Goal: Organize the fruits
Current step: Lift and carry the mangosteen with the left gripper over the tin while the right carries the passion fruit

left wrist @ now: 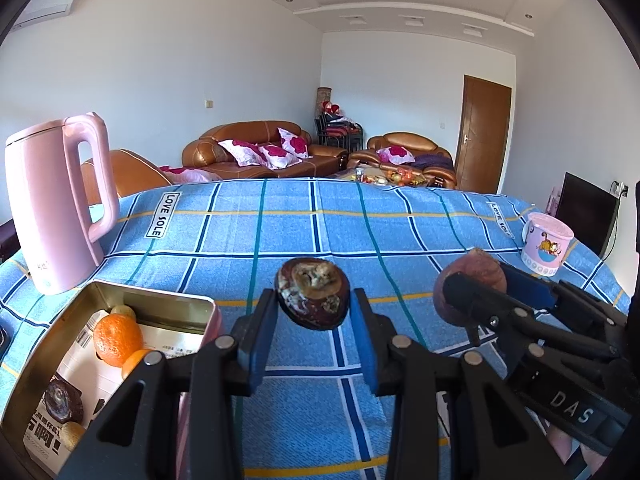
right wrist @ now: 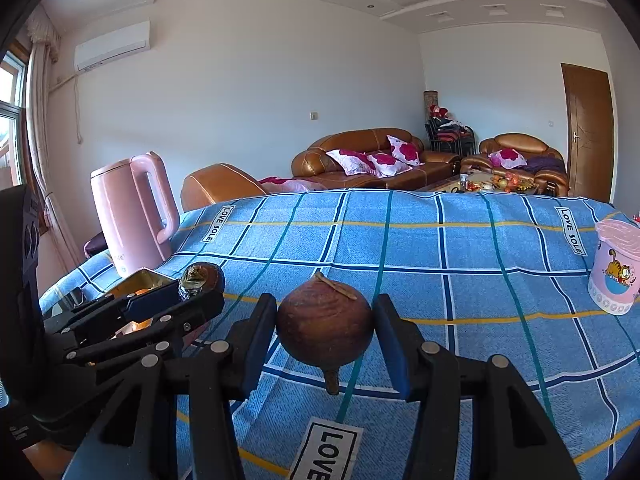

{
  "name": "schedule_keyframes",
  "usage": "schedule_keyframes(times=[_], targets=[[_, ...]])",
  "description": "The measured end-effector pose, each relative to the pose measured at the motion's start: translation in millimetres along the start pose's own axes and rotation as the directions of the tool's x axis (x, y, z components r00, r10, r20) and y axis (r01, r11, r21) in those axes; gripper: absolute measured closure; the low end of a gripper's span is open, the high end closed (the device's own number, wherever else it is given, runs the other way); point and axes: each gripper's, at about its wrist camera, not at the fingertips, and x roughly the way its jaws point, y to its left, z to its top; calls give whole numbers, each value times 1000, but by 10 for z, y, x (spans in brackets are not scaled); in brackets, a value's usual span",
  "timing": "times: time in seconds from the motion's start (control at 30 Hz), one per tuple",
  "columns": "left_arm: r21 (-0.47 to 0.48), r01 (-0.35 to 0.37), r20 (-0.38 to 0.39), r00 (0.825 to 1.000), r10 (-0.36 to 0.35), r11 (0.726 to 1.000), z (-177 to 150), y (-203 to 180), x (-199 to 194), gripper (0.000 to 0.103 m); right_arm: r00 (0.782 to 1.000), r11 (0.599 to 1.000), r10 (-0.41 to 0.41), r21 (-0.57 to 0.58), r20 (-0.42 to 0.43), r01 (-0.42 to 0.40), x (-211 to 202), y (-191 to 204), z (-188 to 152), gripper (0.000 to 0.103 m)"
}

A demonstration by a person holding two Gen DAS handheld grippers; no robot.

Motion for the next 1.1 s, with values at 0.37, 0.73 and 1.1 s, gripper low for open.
schedule_keyframes(times=[0.37,0.73,1.1], targets=[[17,-17,55,998,16,1000,-6,-35,-94,64,998,1000,-10,-20,55,11,-106,35,-8,51],[34,-43,125,991,39,998,-24,-71,-225,64,995,1000,-18,-24,96,20,-201,41,-29,51],[36,-64,168,984,57,997,-37,-74,-328,64,990,998,-28,-44,136,34,-289,89,-43,51]])
